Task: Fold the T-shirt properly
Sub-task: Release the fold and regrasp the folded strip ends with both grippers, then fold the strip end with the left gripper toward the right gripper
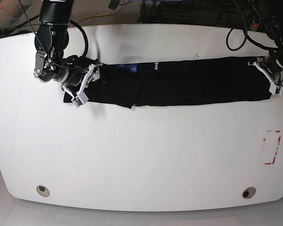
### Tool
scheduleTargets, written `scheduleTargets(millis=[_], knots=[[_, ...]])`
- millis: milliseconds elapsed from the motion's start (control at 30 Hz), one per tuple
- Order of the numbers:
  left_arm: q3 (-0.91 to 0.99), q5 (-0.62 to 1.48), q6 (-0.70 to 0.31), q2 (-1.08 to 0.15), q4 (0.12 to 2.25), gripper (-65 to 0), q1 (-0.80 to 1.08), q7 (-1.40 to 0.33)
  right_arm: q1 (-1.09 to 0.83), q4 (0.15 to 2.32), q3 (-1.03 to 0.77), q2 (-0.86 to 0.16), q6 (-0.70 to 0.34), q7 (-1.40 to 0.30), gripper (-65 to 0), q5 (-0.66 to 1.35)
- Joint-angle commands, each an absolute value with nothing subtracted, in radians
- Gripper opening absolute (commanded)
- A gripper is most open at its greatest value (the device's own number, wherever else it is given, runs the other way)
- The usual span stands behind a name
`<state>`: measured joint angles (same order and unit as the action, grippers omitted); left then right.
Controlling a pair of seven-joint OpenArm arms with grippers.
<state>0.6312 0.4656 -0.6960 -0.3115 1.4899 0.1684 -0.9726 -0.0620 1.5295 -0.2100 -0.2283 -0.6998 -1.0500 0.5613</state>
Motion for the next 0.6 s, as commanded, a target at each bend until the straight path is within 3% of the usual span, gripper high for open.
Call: scheduleTargets(millis=[0, 267, 567], knots=[[0.633, 0.487, -0.698, -0.309, 1.601, -60.1, 0.170, -0.986, -0.064, 1.531, -0.209, -0.242, -0.698, -1.082, -20.6, 0.542], [0.533, 0.490, -0.698, -0.269, 1.867, -60.1, 0.185, -1.078, -0.061, 1.531, -0.209, -0.242, -0.698, -1.082, -20.6, 0.542], [0.298, 0.487, -0.698, -0.173, 1.943, -60.1, 0.145, -1.136, -0.061, 1.531, -0.208, -0.240, -0.698, -1.082, -20.6, 0.542]])
